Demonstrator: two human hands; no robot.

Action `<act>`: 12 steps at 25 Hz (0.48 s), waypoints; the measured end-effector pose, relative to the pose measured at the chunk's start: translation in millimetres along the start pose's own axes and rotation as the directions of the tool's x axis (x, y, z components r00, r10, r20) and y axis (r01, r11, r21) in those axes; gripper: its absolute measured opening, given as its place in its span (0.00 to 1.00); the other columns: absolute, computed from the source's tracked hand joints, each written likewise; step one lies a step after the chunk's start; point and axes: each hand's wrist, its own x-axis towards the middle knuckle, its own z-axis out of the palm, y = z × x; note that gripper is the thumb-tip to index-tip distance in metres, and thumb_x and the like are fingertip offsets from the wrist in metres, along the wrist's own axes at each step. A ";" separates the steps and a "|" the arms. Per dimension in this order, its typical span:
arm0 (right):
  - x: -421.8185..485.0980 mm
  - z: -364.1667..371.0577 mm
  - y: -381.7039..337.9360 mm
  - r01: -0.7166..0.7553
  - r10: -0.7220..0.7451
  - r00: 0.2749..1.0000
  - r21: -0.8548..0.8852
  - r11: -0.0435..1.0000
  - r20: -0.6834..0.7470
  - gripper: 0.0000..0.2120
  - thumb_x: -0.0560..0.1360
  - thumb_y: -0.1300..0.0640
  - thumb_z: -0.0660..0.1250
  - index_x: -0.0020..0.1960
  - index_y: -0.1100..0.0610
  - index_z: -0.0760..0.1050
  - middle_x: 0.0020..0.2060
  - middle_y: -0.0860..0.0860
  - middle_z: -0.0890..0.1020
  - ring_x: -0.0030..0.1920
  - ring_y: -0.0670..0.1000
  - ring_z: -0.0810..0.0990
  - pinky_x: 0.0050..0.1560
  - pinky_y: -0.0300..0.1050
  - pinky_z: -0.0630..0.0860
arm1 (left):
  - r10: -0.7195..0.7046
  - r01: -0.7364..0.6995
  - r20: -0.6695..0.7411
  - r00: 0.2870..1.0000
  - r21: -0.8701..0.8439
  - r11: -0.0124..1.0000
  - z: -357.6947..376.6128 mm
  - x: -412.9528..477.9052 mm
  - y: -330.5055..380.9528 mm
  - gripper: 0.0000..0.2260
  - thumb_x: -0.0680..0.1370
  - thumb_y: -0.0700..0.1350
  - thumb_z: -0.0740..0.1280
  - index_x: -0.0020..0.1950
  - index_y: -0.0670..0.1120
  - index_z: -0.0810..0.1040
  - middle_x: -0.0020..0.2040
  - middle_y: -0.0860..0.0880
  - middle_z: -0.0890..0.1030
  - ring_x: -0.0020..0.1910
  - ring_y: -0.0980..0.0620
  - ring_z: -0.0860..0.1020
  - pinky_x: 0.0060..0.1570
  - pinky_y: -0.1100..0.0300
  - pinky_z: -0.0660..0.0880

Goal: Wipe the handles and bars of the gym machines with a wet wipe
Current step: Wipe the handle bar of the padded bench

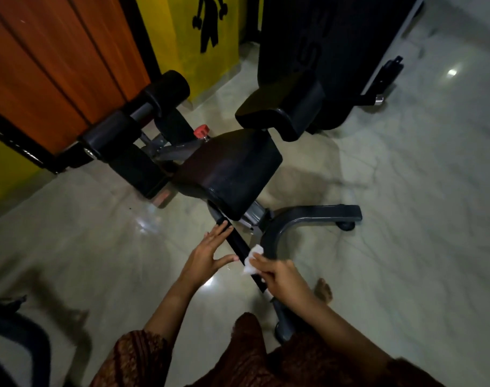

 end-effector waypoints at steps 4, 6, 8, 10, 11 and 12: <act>-27.1 -30.7 -4.5 0.070 -0.030 0.991 -0.318 0.946 0.129 0.12 0.73 0.60 0.65 0.56 0.55 0.80 0.53 0.49 0.82 0.51 0.43 0.80 0.50 0.30 0.65 | -0.012 0.010 -0.017 1.000 -0.068 0.998 1.3 -0.8 -4.2 0.38 0.65 0.75 0.56 0.69 0.57 0.60 0.72 0.57 0.60 0.72 0.57 0.57 0.69 0.61 0.54; -15.6 -19.6 -7.9 0.054 -0.017 0.982 -0.191 0.980 0.190 0.16 0.79 0.62 0.59 0.66 0.54 0.72 0.61 0.52 0.77 0.58 0.49 0.76 0.53 0.31 0.67 | -0.010 0.008 -0.029 1.000 -0.078 0.997 -0.1 0.7 -5.3 0.36 0.65 0.73 0.60 0.69 0.57 0.62 0.71 0.57 0.61 0.71 0.57 0.58 0.69 0.61 0.55; 13.7 -4.7 -13.9 0.002 0.010 0.996 -0.134 0.991 0.093 0.18 0.78 0.65 0.59 0.67 0.57 0.71 0.66 0.54 0.73 0.62 0.52 0.75 0.61 0.38 0.69 | -0.001 -0.002 -0.034 0.999 -0.085 0.996 -0.6 0.9 -4.3 0.33 0.68 0.65 0.65 0.69 0.55 0.62 0.71 0.57 0.61 0.71 0.57 0.58 0.70 0.60 0.57; 26.7 8.4 -25.6 -0.032 0.043 0.994 -0.105 0.994 0.097 0.20 0.78 0.66 0.57 0.70 0.58 0.66 0.72 0.54 0.65 0.66 0.54 0.71 0.64 0.44 0.69 | -0.003 -0.001 -0.044 0.999 -0.083 0.997 0.3 -0.4 -3.4 0.32 0.69 0.56 0.69 0.70 0.52 0.63 0.70 0.58 0.60 0.70 0.58 0.58 0.69 0.59 0.59; 24.9 11.4 -25.0 -0.015 0.032 0.994 -0.157 0.987 0.105 0.21 0.78 0.66 0.57 0.71 0.57 0.64 0.73 0.53 0.61 0.66 0.55 0.70 0.62 0.45 0.69 | 0.000 -0.004 -0.050 0.999 -0.083 0.997 0.6 -1.1 -2.8 0.32 0.69 0.57 0.69 0.70 0.52 0.64 0.70 0.57 0.60 0.70 0.58 0.58 0.69 0.59 0.59; 17.2 11.1 -22.3 0.003 0.022 0.993 -0.213 0.977 0.112 0.22 0.79 0.65 0.56 0.71 0.57 0.63 0.74 0.53 0.59 0.65 0.55 0.70 0.60 0.46 0.69 | 0.009 -0.014 -0.053 0.999 -0.084 0.996 0.4 -1.7 -1.8 0.32 0.69 0.61 0.68 0.69 0.53 0.64 0.70 0.57 0.61 0.70 0.58 0.58 0.69 0.60 0.58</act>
